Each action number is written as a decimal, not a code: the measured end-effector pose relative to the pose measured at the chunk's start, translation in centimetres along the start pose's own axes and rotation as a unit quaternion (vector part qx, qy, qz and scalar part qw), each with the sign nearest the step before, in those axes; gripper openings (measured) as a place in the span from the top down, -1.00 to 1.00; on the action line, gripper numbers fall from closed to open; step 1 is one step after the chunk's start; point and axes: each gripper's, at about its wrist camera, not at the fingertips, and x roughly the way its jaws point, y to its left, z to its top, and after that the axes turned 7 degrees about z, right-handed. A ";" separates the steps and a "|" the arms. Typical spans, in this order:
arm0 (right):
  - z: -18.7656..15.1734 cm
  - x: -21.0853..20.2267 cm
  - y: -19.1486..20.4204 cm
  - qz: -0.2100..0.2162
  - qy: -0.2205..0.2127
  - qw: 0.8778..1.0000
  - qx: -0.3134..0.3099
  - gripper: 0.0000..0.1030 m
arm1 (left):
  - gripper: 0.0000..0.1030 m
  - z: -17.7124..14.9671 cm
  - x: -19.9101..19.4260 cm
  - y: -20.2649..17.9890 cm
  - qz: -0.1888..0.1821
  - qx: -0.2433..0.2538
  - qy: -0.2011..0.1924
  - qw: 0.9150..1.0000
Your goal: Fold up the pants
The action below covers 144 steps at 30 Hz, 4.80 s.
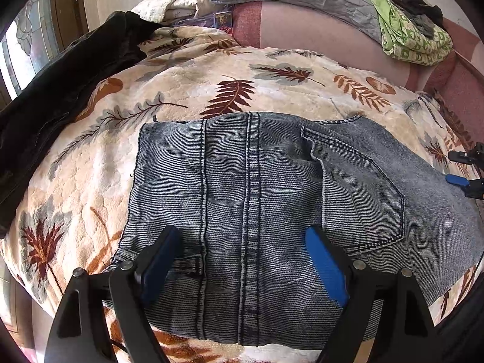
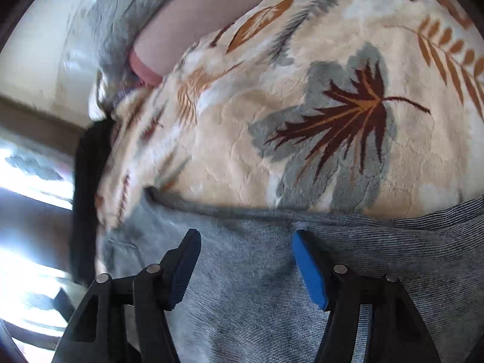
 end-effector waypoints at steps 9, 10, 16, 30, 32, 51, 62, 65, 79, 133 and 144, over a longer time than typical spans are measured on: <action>-0.2 -3.8 -3.9 -0.007 -0.008 1.000 0.015 -0.12 | -0.72 0.0 0.1 -0.1 0.008 0.000 0.000 1.000; -0.1 -4.6 -4.2 -0.001 -0.021 0.999 0.028 -0.16 | -0.72 -0.1 0.1 0.0 0.007 -0.001 -0.001 1.000; -2.0 -8.6 -2.1 0.018 -0.033 0.999 -0.021 -0.24 | -0.73 -0.1 0.1 0.0 0.008 -0.001 -0.002 1.000; -2.7 -12.5 -5.4 -0.016 -0.066 0.998 0.009 -0.28 | -0.74 -0.1 -0.2 -0.1 0.011 -0.003 -0.007 1.000; -4.0 -13.2 -5.8 0.006 -0.056 0.998 0.021 -0.29 | -0.74 -0.2 -0.3 -0.1 0.012 -0.003 -0.009 1.000; -2.9 -13.0 -10.6 0.000 -0.088 0.991 0.100 -0.40 | -0.74 -0.3 -2.4 0.7 -0.010 -0.030 -0.053 0.998; 2.0 -10.2 -10.4 -0.027 -0.100 0.991 0.082 -0.50 | -0.74 -0.3 -1.0 -0.4 0.025 -0.005 -0.026 0.999; 1.7 -10.9 -8.7 -0.046 -0.100 0.991 0.072 -0.50 | -0.74 -0.3 -0.8 -0.5 0.028 -0.002 -0.025 0.999; -8.1 -14.0 -2.6 -0.015 -0.093 0.995 0.030 -0.50 | -0.74 -0.5 -4.5 5.8 -0.039 -0.168 -0.111 0.979; -13.6 -18.9 -15.7 -0.005 -0.200 0.951 0.235 0.27 | -0.74 0.5 -3.4 -32.8 -0.138 0.090 0.033 0.986; -13.6 -19.0 -15.1 -0.032 -0.205 0.957 0.201 0.48 | -0.74 -0.2 -4.4 -35.3 -0.069 0.156 -0.026 0.985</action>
